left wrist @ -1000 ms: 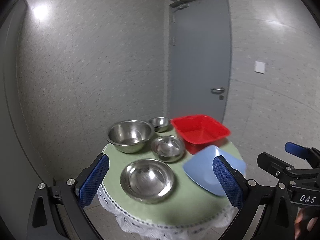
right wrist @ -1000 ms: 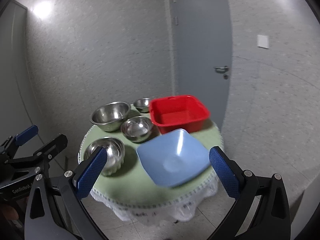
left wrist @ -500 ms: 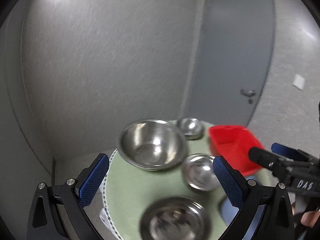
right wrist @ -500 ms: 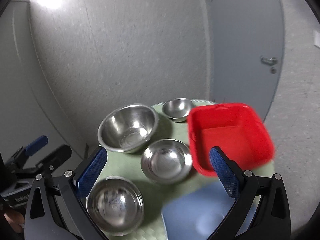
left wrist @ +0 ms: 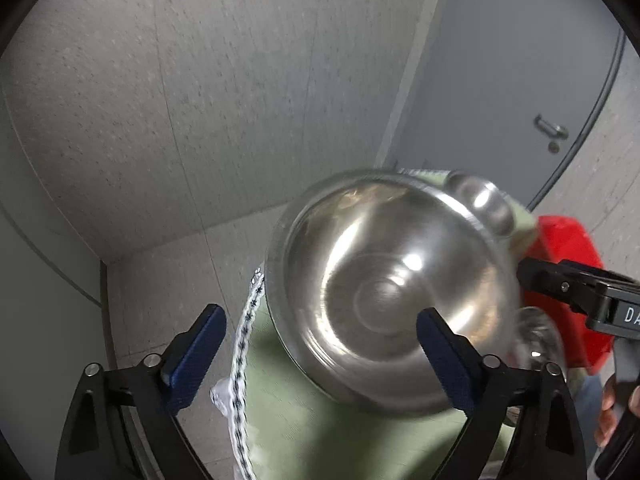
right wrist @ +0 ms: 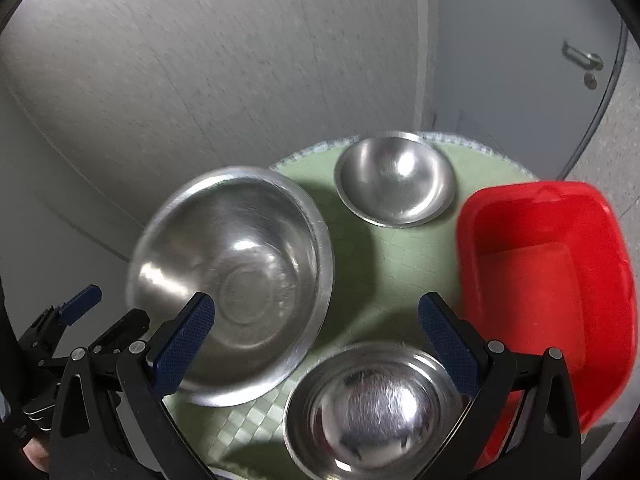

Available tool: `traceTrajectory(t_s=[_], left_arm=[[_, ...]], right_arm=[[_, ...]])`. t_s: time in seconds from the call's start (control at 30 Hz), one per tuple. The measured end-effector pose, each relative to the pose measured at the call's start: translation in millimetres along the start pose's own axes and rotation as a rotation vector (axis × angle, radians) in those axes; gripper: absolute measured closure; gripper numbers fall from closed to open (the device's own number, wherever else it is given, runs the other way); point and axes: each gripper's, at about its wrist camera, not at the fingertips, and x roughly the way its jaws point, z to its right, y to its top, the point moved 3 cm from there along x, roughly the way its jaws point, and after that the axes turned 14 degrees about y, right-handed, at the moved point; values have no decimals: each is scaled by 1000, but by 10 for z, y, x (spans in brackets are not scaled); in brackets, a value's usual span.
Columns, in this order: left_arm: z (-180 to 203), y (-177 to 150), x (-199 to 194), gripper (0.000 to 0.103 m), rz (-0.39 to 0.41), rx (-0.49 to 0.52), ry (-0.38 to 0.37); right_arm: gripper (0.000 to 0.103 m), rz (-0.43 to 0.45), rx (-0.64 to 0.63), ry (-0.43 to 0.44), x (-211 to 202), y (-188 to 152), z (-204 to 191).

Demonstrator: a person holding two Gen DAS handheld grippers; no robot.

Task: Organize plates and bowls
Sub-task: 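Reach the right gripper to the large steel bowl and grasp its rim, then lift the steel bowl with the right gripper and lower it into the red basket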

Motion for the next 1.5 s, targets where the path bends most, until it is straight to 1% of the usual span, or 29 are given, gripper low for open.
traceTrajectory(t_s=[0.03, 0.07, 0.13, 0.17, 0.2, 0.23, 0.27, 0.3, 0.33, 0.37, 0.4, 0.47, 0.53, 0.6, 0.7, 0.77, 0.83, 0.9, 0.93, 1.07, 1.17, 1.23, 1.27, 1.3, 1.33, 1.4, 1.43, 1.47, 1.5], left_arm=[[6, 34, 82, 23, -15, 6, -2], [33, 96, 223, 26, -40, 14, -15], [63, 195, 415, 37, -67, 26, -42], [86, 245, 499, 42, -74, 40, -49], [104, 295, 563, 55, -82, 51, -52], [127, 347, 621, 61, -90, 64, -57], [142, 412, 682, 62, -90, 77, -57], [130, 454, 721, 63, -80, 82, -51], [140, 497, 746, 69, -71, 86, -46], [137, 539, 778, 71, -65, 85, -43], [116, 580, 788, 76, -57, 76, -53], [92, 657, 771, 76, -37, 71, -61], [2, 708, 718, 75, -2, 72, -42], [-25, 754, 585, 76, 20, 46, -55], [4, 870, 280, 76, 110, 53, -42], [98, 969, 40, 76, 168, 54, -65], [224, 1069, -129, 76, 207, 68, -78], [417, 1141, -285, 76, 252, 107, -98], [595, 1197, -341, 76, 269, 135, -113], [1251, 1309, -372, 76, 266, 217, -191], [1675, 1441, -131, 75, 237, 281, -238], [1927, 1466, -3, 76, 212, 314, -259], [2045, 1533, 136, 76, 196, 329, -272], [2149, 1548, 214, 76, 185, 342, -279], [2221, 1557, 198, 76, 173, 356, -282], [2381, 1693, 324, 75, 153, 384, -283], [2452, 1697, 408, 75, 147, 401, -277], [2566, 1631, 344, 75, 139, 413, -270], [2612, 1632, 424, 75, 125, 426, -264]], right_arm=[[2, -15, 7, 0, 58, 7, 20], [5, -26, 13, 1, 139, 23, 44], [12, -53, 26, -17, 301, 44, 89], [18, -61, 33, -13, 337, 40, 84], [28, -77, 42, -6, 384, 35, 100], [34, -89, 45, 6, 425, 27, 103], [46, -99, 48, 21, 465, 17, 106], [56, -113, 55, 32, 514, 6, 118], [61, -121, 64, 50, 548, 4, 133], [63, -120, 70, 53, 570, 7, 151], [64, -114, 61, 44, 573, 7, 156], [65, -103, 52, 45, 548, 14, 152], [67, -79, 45, 57, 454, 36, 116], [67, -50, 26, 65, 336, 73, 97], [67, 5, 12, 94, 53, 113, 69], [67, 46, 12, 109, -174, 143, 93], [67, 94, 14, 117, -448, 166, 167], [67, 137, 20, 103, -715, 197, 301], [67, 156, 29, 99, -809, 205, 371], [67, 221, 91, 55, -1312, 113, 883], [67, 234, 147, 15, -1507, 2, 1326], [67, 237, 193, 0, -1608, -93, 1617], [67, 237, 215, -11, -1634, -148, 1764], [67, 236, 229, -14, -1672, -192, 1861], [67, 228, 246, -20, -1682, -247, 1973], [67, 216, 261, -38, -1666, -339, 2121], [67, 208, 267, -45, -1646, -372, 2177], [67, 202, 269, -50, -1618, -397, 2208], [67, 195, 273, -57, -1610, -442, 2242]])
